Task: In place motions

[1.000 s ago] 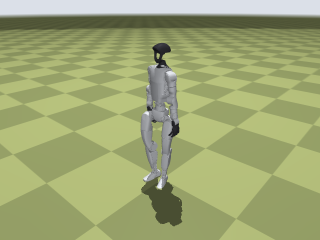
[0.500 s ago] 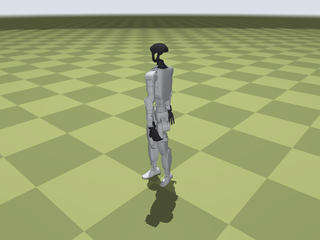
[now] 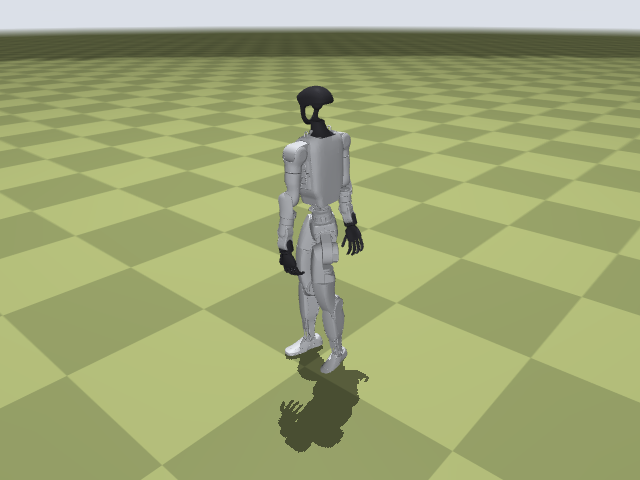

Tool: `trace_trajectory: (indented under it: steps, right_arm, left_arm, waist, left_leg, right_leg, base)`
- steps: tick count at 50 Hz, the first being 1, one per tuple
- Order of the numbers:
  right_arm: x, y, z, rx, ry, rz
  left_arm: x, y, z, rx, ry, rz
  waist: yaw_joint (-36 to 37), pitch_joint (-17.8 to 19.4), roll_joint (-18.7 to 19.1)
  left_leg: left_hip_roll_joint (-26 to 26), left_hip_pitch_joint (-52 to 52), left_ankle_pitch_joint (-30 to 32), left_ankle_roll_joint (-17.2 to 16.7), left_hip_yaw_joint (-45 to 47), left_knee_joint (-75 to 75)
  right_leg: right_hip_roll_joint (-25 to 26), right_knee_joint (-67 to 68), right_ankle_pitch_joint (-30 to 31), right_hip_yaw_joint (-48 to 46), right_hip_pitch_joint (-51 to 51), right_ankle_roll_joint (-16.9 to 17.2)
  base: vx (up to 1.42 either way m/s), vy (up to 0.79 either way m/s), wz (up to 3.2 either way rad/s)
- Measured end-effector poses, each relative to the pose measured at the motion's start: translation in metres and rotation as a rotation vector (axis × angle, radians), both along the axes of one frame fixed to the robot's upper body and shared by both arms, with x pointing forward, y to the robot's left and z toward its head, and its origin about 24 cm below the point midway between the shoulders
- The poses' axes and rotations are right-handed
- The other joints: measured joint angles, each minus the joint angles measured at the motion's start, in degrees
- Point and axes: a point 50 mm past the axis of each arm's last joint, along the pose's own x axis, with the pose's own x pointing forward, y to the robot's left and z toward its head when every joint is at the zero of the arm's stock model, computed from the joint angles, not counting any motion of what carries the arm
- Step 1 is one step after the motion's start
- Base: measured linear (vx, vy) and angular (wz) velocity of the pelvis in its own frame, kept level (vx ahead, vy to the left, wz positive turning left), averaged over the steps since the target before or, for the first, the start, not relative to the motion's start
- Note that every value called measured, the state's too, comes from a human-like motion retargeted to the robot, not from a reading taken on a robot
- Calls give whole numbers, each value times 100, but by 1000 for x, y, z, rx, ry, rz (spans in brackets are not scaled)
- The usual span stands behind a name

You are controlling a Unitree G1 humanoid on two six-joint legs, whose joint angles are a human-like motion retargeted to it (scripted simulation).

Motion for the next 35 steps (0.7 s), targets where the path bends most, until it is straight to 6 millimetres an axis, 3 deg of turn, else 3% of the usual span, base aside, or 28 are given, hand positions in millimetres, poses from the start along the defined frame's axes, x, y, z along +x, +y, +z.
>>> trace_trajectory:
  steps: [10,20,25,35]
  right_arm:
    - [24,-18,0,-58,-88,22]
    - [15,-47,5,-152,-85,20]
    - [14,-48,5,-143,-98,34]
    - [44,-28,0,-58,-209,135]
  left_arm:
    - [-22,-4,-1,3,96,-76]
    - [-35,8,1,41,127,-54]
    - [-42,15,3,63,144,-7]
    - [-80,17,7,82,249,115]
  waist:
    - [660,-148,-200]
    - [2074,-444,-557]
    - [2796,-398,-805]
    - [3699,-490,-1135]
  left_leg:
    - [-201,-89,192,294,-893,-39]
    - [-652,-199,513,589,-2104,-2]
    - [-933,-205,666,717,-2785,52]
    - [-1430,-336,967,865,-3776,17]
  right_leg:
    - [-513,-156,-309,-1229,488,-229]
    - [-1163,-392,-720,-2798,1282,-281]
    - [-1322,-431,-893,-3379,1646,-361]
    - [-1605,-473,-1168,-4202,1991,-360]
  base:
    - [16,-6,122]
    - [30,3,162]
    - [24,11,132]
    - [14,12,95]
